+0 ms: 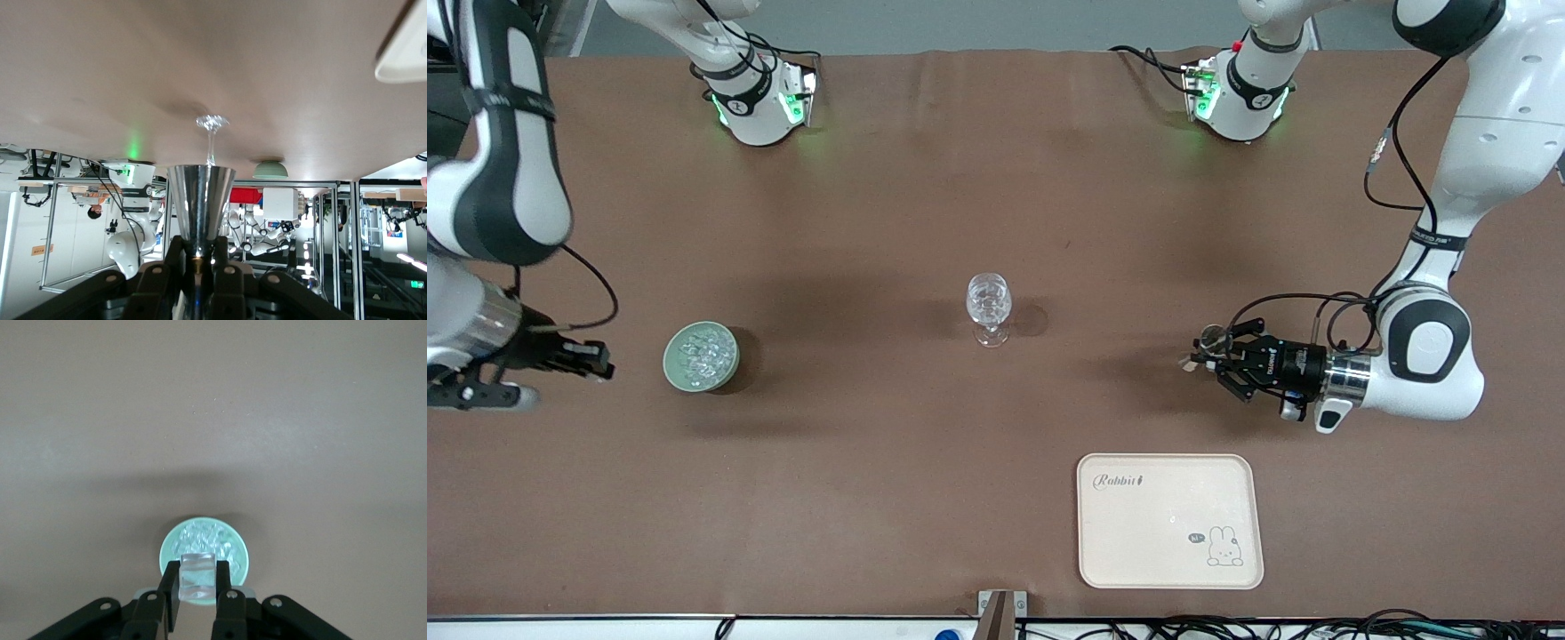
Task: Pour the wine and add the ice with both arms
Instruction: 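Lift the ice with the right gripper while the left gripper carries the jigger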
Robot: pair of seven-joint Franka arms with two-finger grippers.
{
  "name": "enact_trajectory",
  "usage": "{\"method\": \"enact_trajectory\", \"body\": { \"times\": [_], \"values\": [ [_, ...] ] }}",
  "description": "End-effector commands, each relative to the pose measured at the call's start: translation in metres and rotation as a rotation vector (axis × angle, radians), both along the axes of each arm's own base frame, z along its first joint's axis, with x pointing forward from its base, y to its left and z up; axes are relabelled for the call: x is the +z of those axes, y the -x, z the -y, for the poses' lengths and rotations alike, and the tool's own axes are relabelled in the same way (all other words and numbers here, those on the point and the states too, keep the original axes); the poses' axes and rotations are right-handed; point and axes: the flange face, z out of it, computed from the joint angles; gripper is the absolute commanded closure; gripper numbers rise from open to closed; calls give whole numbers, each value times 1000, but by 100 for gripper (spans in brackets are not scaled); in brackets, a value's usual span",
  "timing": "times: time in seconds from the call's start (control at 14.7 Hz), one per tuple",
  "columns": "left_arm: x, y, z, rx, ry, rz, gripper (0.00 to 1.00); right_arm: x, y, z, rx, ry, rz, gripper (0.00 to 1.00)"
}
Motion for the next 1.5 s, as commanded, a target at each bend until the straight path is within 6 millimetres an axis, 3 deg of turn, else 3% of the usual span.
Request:
{"method": "enact_trajectory", "body": {
  "times": [0.0, 0.14, 0.34, 0.68, 0.82, 1.02, 1.23, 1.43],
  "values": [
    [38, 16, 45, 27, -67, 2, 99, 56, 39, 2, 3, 28, -11, 86],
    [51, 27, 82, 22, -111, 20, 99, 85, 60, 3, 6, 27, -22, 86],
    [71, 42, 138, 28, -177, 37, 99, 105, 85, 1, 18, 45, -23, 86],
    [89, 78, 224, 47, -286, 26, 99, 116, 84, 0, 27, 53, 0, 86],
    [90, 84, 225, 60, -307, 24, 99, 131, 76, 0, 28, 59, 32, 86],
    [94, 99, 237, 59, -338, 29, 99, 138, 65, 0, 27, 65, 44, 86],
    [95, 111, 258, 59, -396, 32, 99, 133, 69, -4, 33, 59, -6, 86],
    [99, 112, 264, 69, -492, 38, 99, 129, 76, 0, 32, 52, -51, 86]
  ]
}}
